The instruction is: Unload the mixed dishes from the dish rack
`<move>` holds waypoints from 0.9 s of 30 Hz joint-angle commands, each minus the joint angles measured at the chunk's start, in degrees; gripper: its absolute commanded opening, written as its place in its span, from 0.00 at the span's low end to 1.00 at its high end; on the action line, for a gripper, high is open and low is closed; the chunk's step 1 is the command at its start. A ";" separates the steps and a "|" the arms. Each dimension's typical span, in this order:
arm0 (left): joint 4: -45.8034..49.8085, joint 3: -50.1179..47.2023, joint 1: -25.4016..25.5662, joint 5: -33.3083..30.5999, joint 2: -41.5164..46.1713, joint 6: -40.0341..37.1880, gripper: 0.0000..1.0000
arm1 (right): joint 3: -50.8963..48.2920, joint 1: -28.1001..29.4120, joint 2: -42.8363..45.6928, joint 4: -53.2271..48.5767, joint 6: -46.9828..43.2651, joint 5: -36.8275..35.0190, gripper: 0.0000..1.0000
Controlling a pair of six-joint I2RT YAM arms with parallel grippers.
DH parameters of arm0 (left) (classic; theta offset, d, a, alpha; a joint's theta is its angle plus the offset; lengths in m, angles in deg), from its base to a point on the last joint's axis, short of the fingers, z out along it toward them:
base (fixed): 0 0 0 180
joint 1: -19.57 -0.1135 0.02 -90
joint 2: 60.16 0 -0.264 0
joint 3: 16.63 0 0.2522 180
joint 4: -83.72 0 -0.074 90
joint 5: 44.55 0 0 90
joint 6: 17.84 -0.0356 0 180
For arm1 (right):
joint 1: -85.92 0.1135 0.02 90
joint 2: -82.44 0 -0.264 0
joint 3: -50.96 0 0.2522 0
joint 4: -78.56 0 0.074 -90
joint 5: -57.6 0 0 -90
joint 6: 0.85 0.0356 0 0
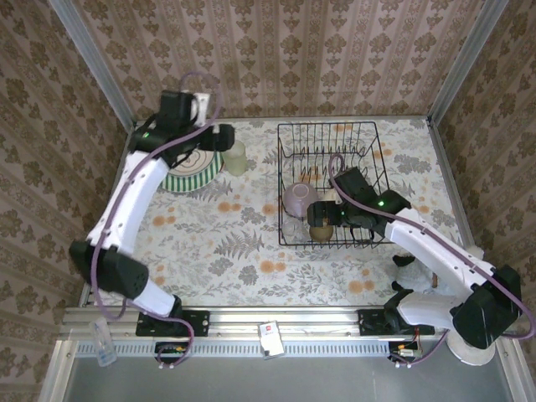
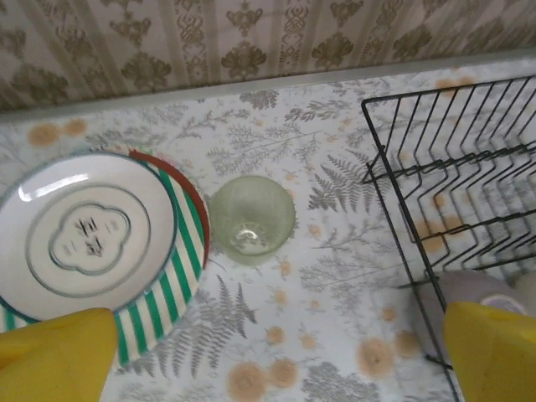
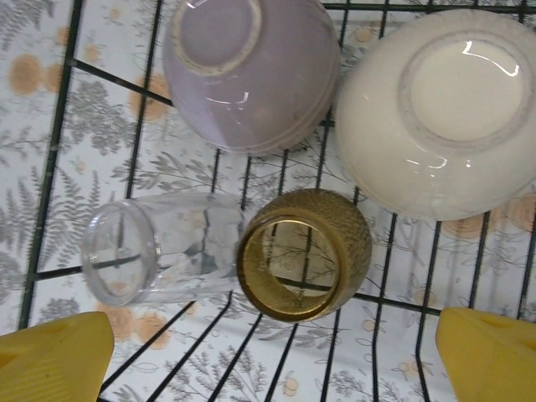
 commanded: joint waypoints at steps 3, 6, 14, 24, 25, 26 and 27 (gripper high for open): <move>-23.47 -19.66 -13.00 26.06 12.05 17.72 1.00 | 1.88 1.62 -2.86 -3.34 0.66 -3.91 1.00; -25.28 -24.07 -14.99 30.41 15.63 16.82 1.00 | 3.16 2.65 -5.80 -3.24 0.74 -4.38 0.98; -34.67 -35.69 -14.67 43.70 22.46 19.17 1.00 | 5.39 3.78 -13.59 -2.98 1.63 -6.43 0.90; -38.78 -39.14 -13.51 44.16 22.60 19.91 1.00 | 6.06 3.87 -18.40 -3.75 2.39 -7.49 0.85; -39.63 -39.39 -13.48 44.36 22.32 20.30 1.00 | 6.06 3.88 -18.45 -3.68 2.57 -7.53 0.84; -39.95 -39.54 -13.39 44.42 22.15 20.44 1.00 | 6.06 3.87 -18.44 -3.52 2.68 -7.39 0.83; -40.13 -39.74 -13.41 44.41 21.98 20.48 1.00 | 5.98 3.91 -18.45 -3.43 2.73 -7.25 0.82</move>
